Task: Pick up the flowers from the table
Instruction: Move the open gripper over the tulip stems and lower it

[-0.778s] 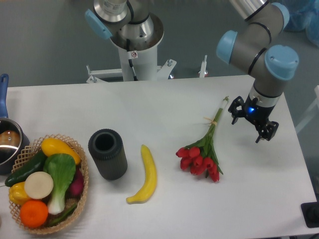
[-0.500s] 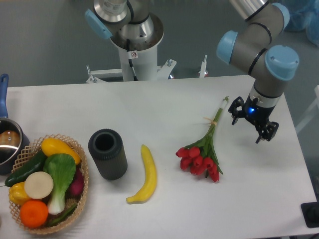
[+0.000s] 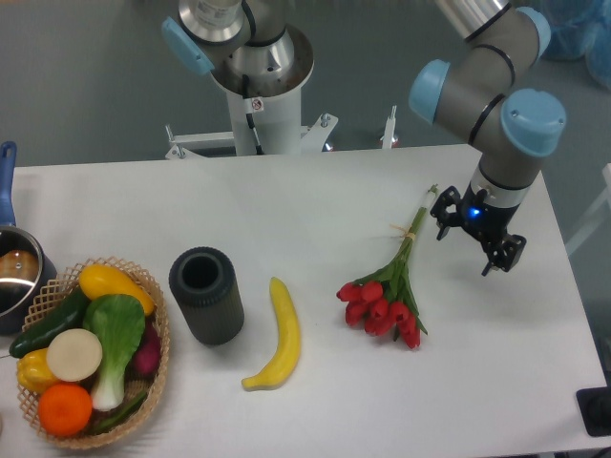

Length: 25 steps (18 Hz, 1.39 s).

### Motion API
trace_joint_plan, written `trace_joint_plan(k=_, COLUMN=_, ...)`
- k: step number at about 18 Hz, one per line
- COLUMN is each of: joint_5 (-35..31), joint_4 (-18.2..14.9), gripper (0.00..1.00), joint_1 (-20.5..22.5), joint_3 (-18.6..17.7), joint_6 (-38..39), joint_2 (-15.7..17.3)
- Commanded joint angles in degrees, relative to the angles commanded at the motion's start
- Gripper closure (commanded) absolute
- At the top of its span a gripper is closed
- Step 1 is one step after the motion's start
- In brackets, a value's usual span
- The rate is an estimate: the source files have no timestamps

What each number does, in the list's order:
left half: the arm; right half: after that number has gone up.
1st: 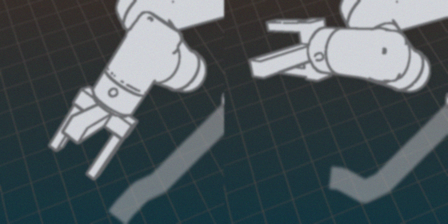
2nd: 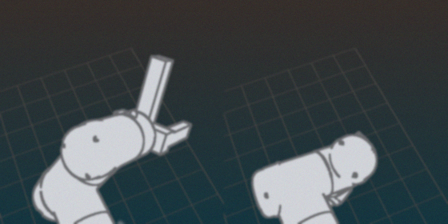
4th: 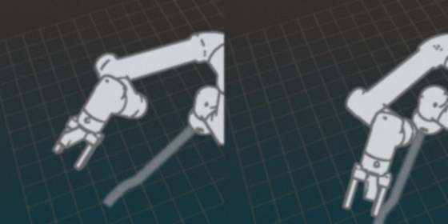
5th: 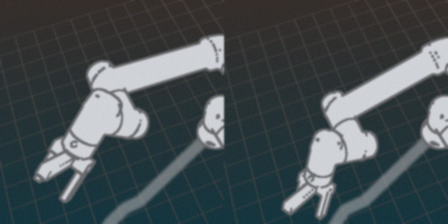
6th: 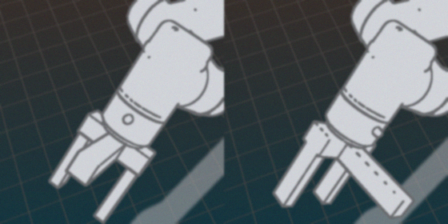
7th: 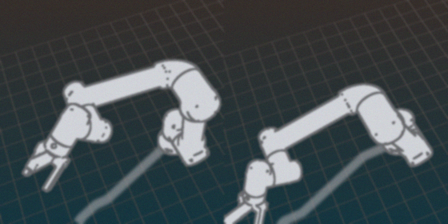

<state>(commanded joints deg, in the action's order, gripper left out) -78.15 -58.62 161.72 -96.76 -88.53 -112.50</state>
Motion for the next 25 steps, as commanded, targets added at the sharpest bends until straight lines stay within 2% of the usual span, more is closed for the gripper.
trace_joint_plan(k=4, joint_5=4.66, joint_4=0.44, gripper=0.00, joint_1=0.00, joint_3=-2.63, joint_6=1.51, joint_2=0.26)
trace_joint_plan(k=6, joint_5=4.76, joint_4=0.79, gripper=0.00, joint_1=-0.09, joint_3=-3.52, joint_6=2.65, joint_2=0.26)
trace_joint_plan(k=19, joint_5=4.58, joint_4=0.70, gripper=0.00, joint_1=-1.67, joint_3=-5.01, joint_6=10.39, joint_2=-1.49)
trace_joint_plan(k=25, joint_5=4.50, joint_4=0.62, gripper=0.00, joint_1=-2.20, joint_3=-5.45, joint_6=10.65, joint_2=-2.81)
